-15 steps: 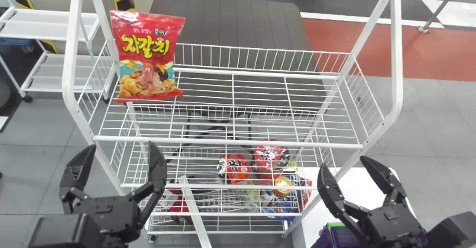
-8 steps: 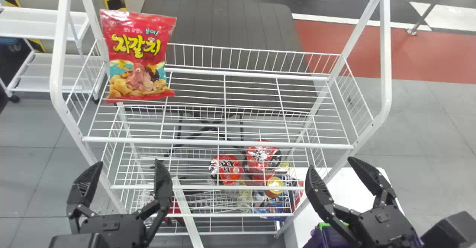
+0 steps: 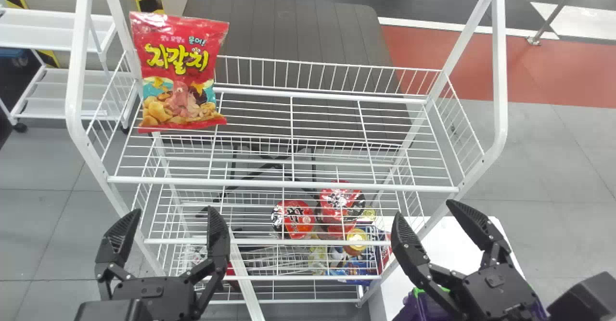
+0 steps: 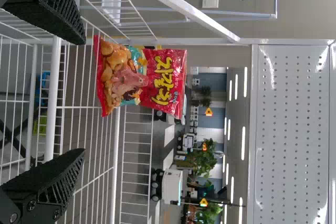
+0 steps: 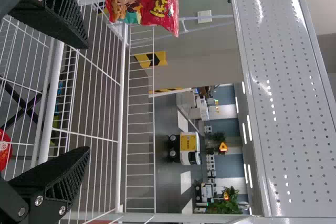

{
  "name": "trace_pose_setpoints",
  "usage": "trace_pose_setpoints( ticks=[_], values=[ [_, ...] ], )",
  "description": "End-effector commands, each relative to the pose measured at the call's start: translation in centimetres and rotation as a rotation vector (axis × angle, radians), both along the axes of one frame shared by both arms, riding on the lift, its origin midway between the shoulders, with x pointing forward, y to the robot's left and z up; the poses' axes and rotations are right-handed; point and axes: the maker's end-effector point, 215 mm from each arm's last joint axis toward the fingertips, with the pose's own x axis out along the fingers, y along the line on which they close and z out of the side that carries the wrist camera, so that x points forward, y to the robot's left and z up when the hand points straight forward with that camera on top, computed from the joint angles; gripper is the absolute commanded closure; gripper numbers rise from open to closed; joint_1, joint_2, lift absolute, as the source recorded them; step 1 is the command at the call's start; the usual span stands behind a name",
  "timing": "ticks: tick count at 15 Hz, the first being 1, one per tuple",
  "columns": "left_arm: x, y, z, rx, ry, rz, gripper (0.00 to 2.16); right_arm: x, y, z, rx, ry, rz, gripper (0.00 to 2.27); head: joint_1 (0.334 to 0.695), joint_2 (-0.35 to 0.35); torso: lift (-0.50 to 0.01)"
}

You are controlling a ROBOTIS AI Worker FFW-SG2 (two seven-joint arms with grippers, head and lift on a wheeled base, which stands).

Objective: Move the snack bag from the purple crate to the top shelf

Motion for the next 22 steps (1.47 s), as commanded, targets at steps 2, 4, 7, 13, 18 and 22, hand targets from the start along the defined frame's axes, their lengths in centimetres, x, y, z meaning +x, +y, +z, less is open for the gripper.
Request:
trace_pose_setpoints(
  ticks=[2,4,7,13,18,22],
  values=[
    [0.09,0.04,0.1,0.004,0.005,-0.001,0.08,-0.05,0.09,0.03,0.002,-0.003,0.003,0.14,0.695,-0.135,0.004],
    [0.11,0.15,0.1,0.005,0.004,0.002,0.08,-0.04,0.08,0.23,0.004,-0.011,0.003,0.14,0.695,-0.133,0.004],
    [0.09,0.29,0.09,0.007,0.004,0.007,0.08,0.01,0.06,0.49,0.005,-0.022,0.004,0.14,0.695,-0.13,0.004],
    [0.1,0.4,0.0,0.009,0.007,0.01,0.08,0.07,0.02,0.27,0.009,-0.023,0.008,0.14,0.695,-0.129,0.004],
    [0.14,0.4,-0.11,0.012,0.011,0.009,0.08,0.2,0.0,0.18,0.013,-0.024,0.009,0.14,0.695,-0.129,0.004],
    [0.25,0.28,-0.03,0.017,0.009,0.007,0.09,0.24,0.05,0.13,0.015,-0.024,0.012,0.14,0.695,-0.128,0.004]
  ],
)
